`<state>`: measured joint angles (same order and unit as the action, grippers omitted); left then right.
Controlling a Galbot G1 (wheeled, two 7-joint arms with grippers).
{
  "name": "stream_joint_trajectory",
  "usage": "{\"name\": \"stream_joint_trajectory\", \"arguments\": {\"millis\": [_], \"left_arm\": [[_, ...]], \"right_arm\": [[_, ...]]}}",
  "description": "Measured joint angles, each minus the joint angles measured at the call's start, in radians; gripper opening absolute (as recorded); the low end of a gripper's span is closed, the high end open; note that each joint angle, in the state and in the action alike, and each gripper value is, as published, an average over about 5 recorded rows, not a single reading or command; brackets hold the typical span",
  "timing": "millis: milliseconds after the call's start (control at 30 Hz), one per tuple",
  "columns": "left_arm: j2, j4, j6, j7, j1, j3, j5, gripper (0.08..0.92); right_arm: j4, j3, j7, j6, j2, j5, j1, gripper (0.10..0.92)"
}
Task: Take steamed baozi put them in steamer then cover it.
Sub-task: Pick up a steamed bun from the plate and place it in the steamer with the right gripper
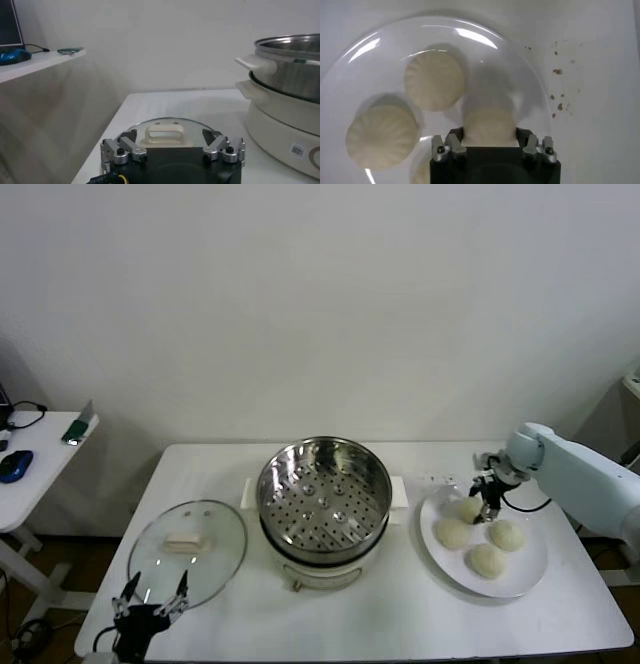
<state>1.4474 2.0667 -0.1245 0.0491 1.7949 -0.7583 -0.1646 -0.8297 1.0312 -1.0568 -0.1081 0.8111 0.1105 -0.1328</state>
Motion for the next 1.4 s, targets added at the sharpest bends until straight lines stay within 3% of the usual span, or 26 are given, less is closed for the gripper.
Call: {"name": "stream_joint_trajectory", "arguments": {"millis": [400,967,1400], "left_arm": [[-0.003,0.012,-0.008,0.0,-0.002,0.0,0.006,0.823],[0.005,0.026,-0.019,0.001,-0.014,0.007,0.008,0.823],[0.016,0.028,-0.019,0.001,-0.02,0.015,0.009,0.823]], "right_arm": [[-0.181,0.194,-0.033,0.113,0.011,0.049,-0.325,0.679],[-0.563,0.365,0.017,0.432,0.198,-0.006,-0.66,0.679],[-0.567,0.378,0.084,0.586,0.318,-0.209,-0.578,0.679]]}}
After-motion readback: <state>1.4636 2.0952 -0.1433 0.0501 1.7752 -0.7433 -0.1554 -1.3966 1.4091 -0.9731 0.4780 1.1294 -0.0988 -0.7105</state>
